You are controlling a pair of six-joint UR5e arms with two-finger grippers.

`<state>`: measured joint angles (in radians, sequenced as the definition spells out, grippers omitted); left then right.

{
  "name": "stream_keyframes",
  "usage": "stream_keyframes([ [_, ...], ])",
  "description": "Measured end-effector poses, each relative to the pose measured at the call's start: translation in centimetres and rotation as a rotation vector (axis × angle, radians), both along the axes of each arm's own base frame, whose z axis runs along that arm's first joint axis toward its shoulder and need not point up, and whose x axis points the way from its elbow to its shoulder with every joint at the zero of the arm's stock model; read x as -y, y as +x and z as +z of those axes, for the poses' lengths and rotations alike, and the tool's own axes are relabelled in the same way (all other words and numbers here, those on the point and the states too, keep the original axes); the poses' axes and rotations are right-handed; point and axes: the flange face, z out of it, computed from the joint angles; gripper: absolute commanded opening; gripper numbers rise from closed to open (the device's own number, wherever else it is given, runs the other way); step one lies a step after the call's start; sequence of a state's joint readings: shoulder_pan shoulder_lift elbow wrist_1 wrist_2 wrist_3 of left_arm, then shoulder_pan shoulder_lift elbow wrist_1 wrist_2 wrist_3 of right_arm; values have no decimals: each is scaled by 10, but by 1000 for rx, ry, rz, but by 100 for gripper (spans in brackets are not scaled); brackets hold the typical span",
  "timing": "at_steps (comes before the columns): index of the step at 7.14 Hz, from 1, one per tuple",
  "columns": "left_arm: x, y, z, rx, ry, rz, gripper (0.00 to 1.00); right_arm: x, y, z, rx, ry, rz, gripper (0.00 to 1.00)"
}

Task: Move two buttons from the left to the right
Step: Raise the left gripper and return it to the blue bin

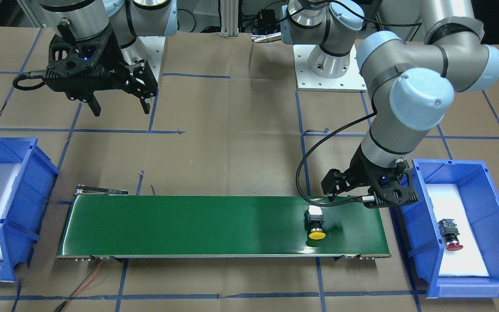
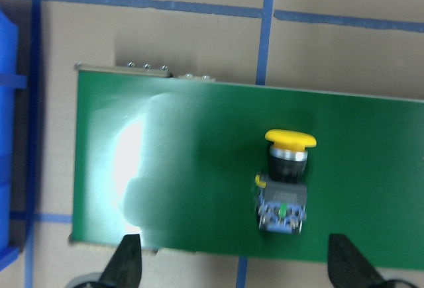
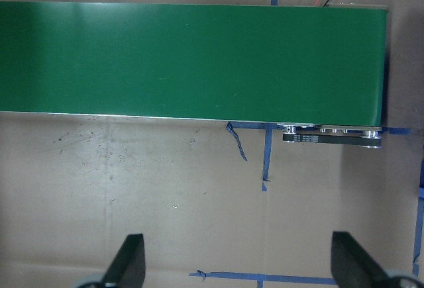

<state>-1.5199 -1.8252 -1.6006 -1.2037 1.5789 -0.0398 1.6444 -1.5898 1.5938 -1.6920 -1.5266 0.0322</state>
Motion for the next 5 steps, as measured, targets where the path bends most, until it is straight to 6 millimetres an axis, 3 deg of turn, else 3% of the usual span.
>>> stream_keyframes([
  [3,1,33,18,1,-10,7,100,0,0,-1,-5,2,-1,100],
  [5,21,88,28,9,-3,0,100,0,0,-1,-4,2,0,100],
])
